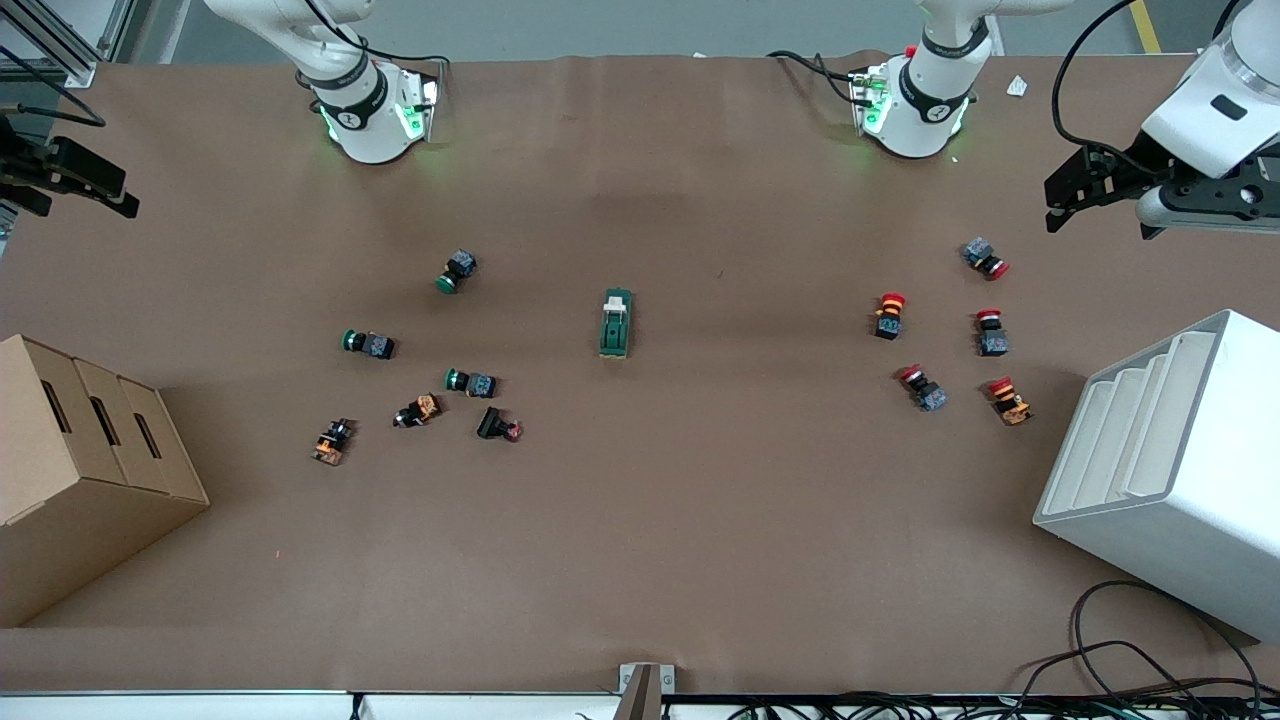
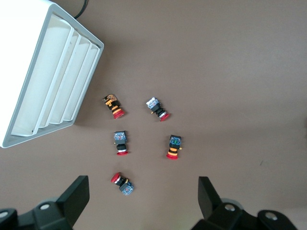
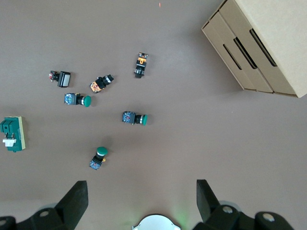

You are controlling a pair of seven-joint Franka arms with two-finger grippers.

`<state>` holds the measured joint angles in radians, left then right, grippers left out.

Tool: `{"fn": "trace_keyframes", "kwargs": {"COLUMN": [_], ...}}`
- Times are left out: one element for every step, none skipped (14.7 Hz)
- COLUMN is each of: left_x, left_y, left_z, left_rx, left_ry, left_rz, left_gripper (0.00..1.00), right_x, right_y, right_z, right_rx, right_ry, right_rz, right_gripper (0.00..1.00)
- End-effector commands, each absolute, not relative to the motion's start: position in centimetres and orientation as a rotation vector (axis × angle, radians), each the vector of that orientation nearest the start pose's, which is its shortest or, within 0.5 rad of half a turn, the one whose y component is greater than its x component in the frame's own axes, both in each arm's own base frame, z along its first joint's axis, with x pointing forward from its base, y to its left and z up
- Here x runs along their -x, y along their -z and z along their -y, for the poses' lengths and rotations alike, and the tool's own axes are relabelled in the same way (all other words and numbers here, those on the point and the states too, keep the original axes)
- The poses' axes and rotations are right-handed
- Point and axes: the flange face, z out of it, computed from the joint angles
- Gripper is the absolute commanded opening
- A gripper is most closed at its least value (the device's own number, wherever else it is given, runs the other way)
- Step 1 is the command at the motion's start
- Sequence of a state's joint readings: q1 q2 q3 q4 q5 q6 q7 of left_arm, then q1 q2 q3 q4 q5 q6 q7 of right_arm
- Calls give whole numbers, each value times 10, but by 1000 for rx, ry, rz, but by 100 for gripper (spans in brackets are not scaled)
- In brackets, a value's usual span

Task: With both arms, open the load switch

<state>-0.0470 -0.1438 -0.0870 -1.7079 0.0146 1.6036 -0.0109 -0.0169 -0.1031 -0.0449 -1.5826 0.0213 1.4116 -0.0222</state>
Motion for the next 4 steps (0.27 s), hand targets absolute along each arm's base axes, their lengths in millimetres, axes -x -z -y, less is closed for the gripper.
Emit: {"fn": "trace_keyframes", "kwargs": {"left_x": [-507, -507, -507, -506], "left_y": [-644, -644, -644, -644], "left_z": [68, 68, 68, 68], "left_rx": [3126, 3125, 3126, 3127], "left_ry": [51, 44, 44, 39], "left_rz": [-189, -189, -186, -160], "left_gripper": [100, 100, 100, 100], "right_x": [-493, -493, -493, -493], "right_y": [-670, -670, -670, -670], "right_z": [27, 28, 28, 28], "right_rx": [3135, 3135, 3135, 3135], "right_ry": [-60, -60, -58, -60], "right_rz": [-7, -4, -4, -4], "right_gripper": [100, 100, 100, 100]}}
